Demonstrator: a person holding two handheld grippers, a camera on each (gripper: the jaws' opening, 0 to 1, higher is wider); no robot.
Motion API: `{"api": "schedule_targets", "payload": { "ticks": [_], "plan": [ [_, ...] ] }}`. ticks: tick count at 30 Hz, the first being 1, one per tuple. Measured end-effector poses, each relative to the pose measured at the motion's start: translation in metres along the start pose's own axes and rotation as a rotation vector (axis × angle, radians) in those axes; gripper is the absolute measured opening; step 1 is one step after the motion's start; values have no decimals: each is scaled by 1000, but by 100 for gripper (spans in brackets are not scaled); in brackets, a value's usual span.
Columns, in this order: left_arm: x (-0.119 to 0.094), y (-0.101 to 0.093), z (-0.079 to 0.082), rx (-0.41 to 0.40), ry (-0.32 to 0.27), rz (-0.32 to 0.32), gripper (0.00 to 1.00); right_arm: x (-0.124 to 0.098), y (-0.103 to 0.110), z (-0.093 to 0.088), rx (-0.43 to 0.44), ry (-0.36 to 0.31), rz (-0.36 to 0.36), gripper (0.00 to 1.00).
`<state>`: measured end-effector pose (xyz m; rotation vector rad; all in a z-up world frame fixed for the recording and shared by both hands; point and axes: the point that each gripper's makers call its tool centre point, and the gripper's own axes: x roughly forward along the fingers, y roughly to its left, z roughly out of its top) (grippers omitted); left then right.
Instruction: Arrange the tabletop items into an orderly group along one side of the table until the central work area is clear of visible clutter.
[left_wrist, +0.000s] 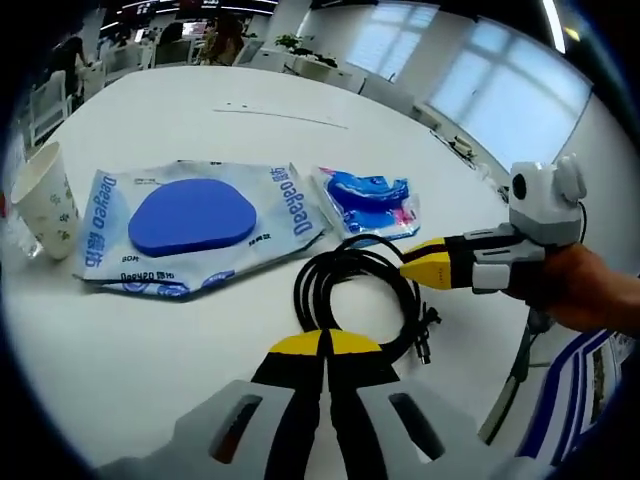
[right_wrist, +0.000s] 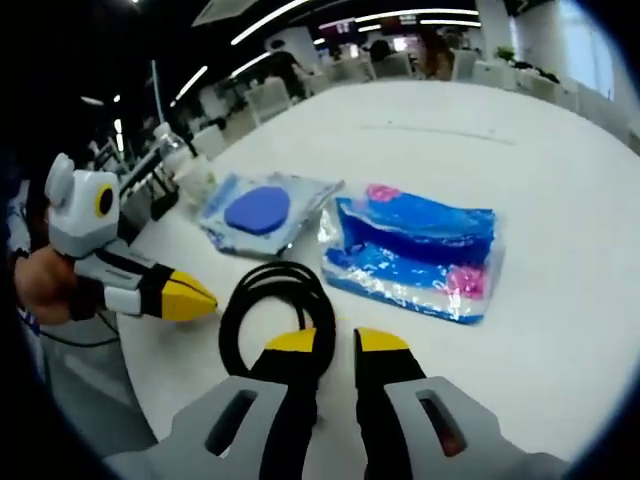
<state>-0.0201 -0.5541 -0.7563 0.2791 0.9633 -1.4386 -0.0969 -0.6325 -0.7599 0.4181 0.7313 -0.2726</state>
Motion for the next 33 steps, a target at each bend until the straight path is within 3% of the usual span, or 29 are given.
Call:
{"api": "schedule_targets", "payload": {
  "ticks": [5,9,14,20,25,33],
  "plan": [
    [-11,1,4,29,-14,-11,2,-10,-1,-4,-2,-6,-3,13],
    [-25,5,8,53,-28,-18,6,-22,0,4,27,-57,-14,15],
    [-48,17,10,97,-54,-3,12,-40,15,14,-12,-99,-11,20],
    [-93,44,13,126,-95,57,19,-60,25,17,-24,-150,-19,23],
    [-133,64,20,97,-163,92,24,-72,38,9,-28,-154,-21,26],
    [-187,88,15,92,-229,146,29,-93,63,3,-10,-189,-15,32]
  ]
}}
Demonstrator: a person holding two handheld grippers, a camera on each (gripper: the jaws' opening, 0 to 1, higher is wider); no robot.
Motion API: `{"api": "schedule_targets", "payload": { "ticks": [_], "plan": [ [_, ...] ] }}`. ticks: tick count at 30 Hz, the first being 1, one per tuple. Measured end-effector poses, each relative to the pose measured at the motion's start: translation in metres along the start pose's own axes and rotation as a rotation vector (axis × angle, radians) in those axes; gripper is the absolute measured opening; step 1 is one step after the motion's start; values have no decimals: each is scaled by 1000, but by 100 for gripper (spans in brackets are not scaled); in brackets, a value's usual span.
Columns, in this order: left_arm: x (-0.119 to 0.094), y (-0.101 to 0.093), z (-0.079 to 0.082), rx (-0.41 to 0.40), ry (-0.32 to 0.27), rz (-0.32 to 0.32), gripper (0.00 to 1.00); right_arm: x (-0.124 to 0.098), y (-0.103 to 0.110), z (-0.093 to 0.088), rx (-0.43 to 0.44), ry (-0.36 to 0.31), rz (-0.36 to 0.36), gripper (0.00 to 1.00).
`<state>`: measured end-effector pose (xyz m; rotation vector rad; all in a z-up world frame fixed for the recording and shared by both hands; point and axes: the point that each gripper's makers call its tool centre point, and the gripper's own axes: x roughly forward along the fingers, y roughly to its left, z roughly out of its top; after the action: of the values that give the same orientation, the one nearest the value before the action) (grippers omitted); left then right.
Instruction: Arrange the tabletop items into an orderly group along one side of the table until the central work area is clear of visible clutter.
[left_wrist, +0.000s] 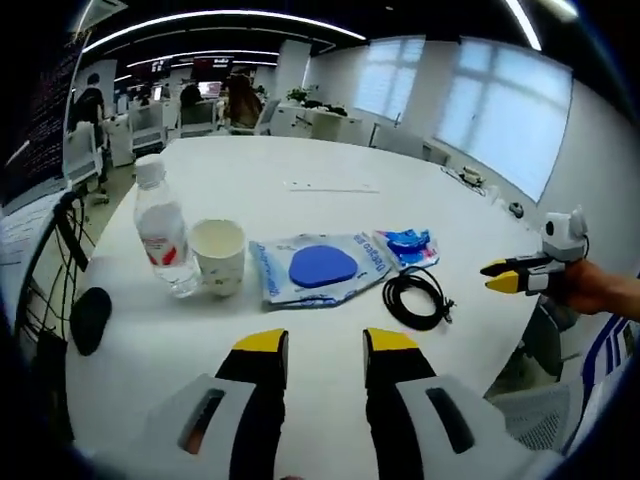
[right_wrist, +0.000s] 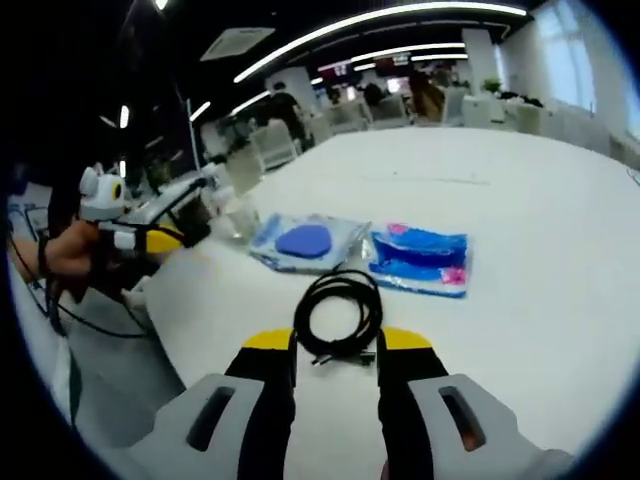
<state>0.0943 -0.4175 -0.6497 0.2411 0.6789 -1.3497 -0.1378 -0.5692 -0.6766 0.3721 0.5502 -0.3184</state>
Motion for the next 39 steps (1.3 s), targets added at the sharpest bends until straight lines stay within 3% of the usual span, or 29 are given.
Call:
{"api": "schedule_targets", "payload": {
  "ticks": [7,15,39],
  "plan": [
    [-41,34,-8,-19,-32,51,34,-9,22,-4,-16,-2,15,39],
    [-68,51,-15,-39,-50,76,38,-13,44,-4,-24,-8,29,42],
    [-84,64,-14,-42,-90,60,39,-9,70,-6,-22,-9,19,44]
  ]
}}
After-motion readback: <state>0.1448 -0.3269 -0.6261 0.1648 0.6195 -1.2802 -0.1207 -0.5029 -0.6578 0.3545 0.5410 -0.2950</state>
